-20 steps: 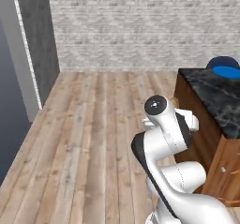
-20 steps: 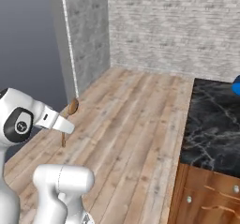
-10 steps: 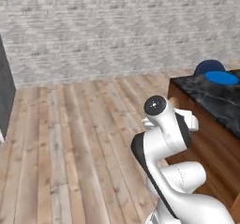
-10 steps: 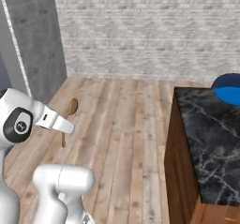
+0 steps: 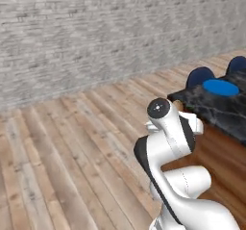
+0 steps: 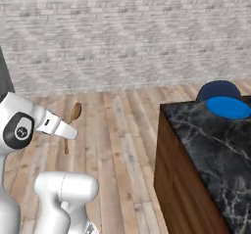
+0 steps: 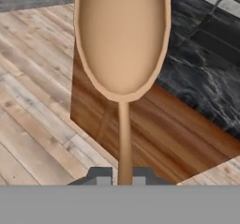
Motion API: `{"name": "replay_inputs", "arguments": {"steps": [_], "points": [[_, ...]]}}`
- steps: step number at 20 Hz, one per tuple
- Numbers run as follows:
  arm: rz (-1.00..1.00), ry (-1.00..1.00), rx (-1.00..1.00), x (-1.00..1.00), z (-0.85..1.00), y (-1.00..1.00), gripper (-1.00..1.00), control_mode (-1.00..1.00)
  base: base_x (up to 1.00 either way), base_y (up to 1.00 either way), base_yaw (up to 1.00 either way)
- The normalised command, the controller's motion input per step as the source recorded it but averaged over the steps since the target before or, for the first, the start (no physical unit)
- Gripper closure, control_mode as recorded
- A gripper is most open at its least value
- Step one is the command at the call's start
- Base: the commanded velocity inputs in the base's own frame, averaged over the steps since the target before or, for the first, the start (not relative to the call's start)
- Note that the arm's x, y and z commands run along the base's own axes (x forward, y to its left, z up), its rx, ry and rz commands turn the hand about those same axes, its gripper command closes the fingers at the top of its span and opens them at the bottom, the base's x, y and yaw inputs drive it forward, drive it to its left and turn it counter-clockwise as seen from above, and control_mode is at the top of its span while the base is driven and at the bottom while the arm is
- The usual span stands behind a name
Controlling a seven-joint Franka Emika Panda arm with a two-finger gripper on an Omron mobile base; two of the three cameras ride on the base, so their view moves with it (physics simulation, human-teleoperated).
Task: Take the fork and place it on the left side of the plate. Then take the spoon and place it on the right side of the plate. Make sure they're directly next to the plate.
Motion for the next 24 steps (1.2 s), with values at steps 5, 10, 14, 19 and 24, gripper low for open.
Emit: {"name": "replay_inputs", "arguments": {"steps": [5, 10, 14, 19, 24], "points": [[0.0, 0.0, 0.0, 0.0, 0.0, 0.0, 1.0, 1.0, 1.0, 0.66, -0.49], [0.0, 0.0, 0.0, 0.0, 0.0, 0.0, 1.0, 1.0, 0.95, 0.71, -0.52], [0.0, 0.0, 0.0, 0.0, 0.0, 0.0, 1.0, 1.0, 0.81, 0.8, -0.51], [0.0, 0.0, 0.0, 0.0, 0.0, 0.0, 1.0, 1.0, 0.73, 0.73, -0.5], [0.0, 0.0, 0.0, 0.0, 0.0, 0.0, 1.0, 1.0, 0.66, 0.63, -0.51]]}}
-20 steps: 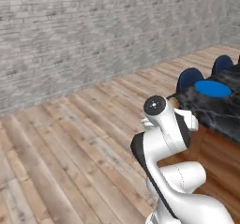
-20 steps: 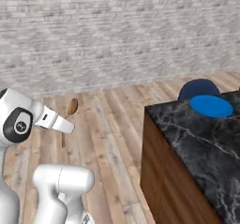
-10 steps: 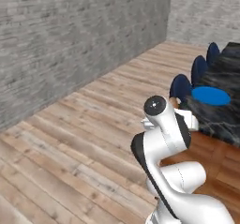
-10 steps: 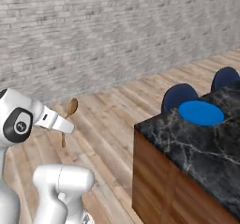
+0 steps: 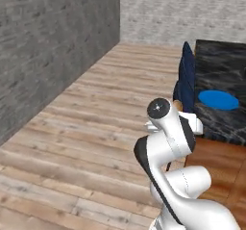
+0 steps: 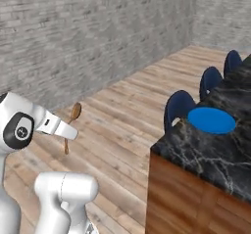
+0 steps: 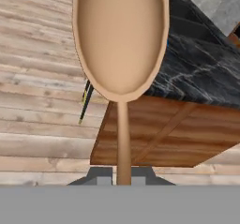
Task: Take the fork and place it on the left side of the plate. Then take the spoon and place it on the right side of the plate. Make sure they're directly next to the plate.
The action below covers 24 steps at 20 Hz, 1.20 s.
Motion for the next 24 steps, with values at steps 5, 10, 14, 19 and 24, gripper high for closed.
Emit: {"name": "replay_inputs", "arguments": {"steps": [5, 10, 14, 19, 24], "points": [[0.0, 0.0, 0.0, 0.0, 0.0, 0.0, 1.0, 1.0, 0.54, 0.5, -0.53], [0.0, 0.0, 0.0, 0.0, 0.0, 0.0, 1.0, 1.0, 0.5, 0.4, -0.59], [0.0, 0.0, 0.0, 0.0, 0.0, 0.0, 1.0, 1.0, 0.55, 0.45, -0.61], [0.0, 0.0, 0.0, 0.0, 0.0, 0.0, 1.0, 1.0, 0.55, 0.49, -0.58], [0.0, 0.0, 0.0, 0.0, 0.0, 0.0, 1.0, 1.0, 0.42, 0.37, -0.55]]}}
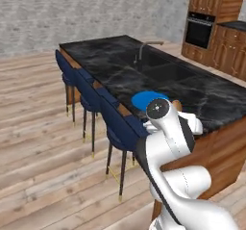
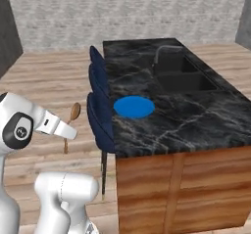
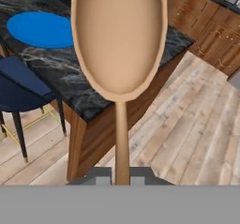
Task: Take the fork and place it on the left side of the plate. Then take the spoon and place it on the right side of the plate. Make sure they're directly next to the plate.
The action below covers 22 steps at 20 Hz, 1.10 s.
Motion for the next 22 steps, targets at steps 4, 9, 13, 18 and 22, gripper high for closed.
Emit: {"name": "replay_inputs", "arguments": {"steps": [4, 9, 13, 18, 22], "points": [[0.0, 0.0, 0.0, 0.0, 0.0, 0.0, 1.0, 1.0, 0.34, 0.33, -0.52], [0.0, 0.0, 0.0, 0.0, 0.0, 0.0, 1.0, 1.0, 0.28, 0.42, -0.5], [0.0, 0.0, 0.0, 0.0, 0.0, 0.0, 1.0, 1.0, 0.11, 0.58, -0.47], [0.0, 0.0, 0.0, 0.0, 0.0, 0.0, 1.0, 1.0, 0.01, 0.63, -0.46], [0.0, 0.0, 0.0, 0.0, 0.0, 0.0, 1.0, 1.0, 0.0, 0.61, -0.47]]}}
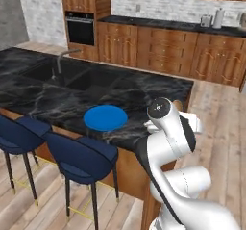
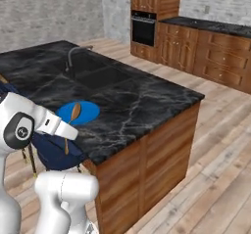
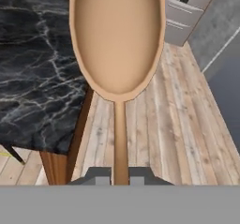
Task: Take the fork and place it on the left side of the plate. Then take the spoon and place it on the right side of the plate. Make sure they're directly next to the plate.
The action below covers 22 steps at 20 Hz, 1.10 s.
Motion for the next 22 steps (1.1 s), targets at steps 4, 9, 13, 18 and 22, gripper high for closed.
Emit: {"name": "replay_inputs", "arguments": {"steps": [4, 9, 13, 18, 22], "points": [[0.0, 0.0, 0.0, 0.0, 0.0, 0.0, 1.0, 1.0, 0.03, 0.6, -0.46], [0.0, 0.0, 0.0, 0.0, 0.0, 0.0, 1.0, 1.0, 0.11, 0.54, -0.41], [0.0, 0.0, 0.0, 0.0, 0.0, 0.0, 1.0, 1.0, 0.02, 0.47, -0.36], [0.0, 0.0, 0.0, 0.0, 0.0, 0.0, 1.0, 1.0, 0.0, 0.37, -0.35], [0.0, 0.0, 0.0, 0.0, 0.0, 0.0, 1.0, 1.0, 0.0, 0.32, -0.38]]}}
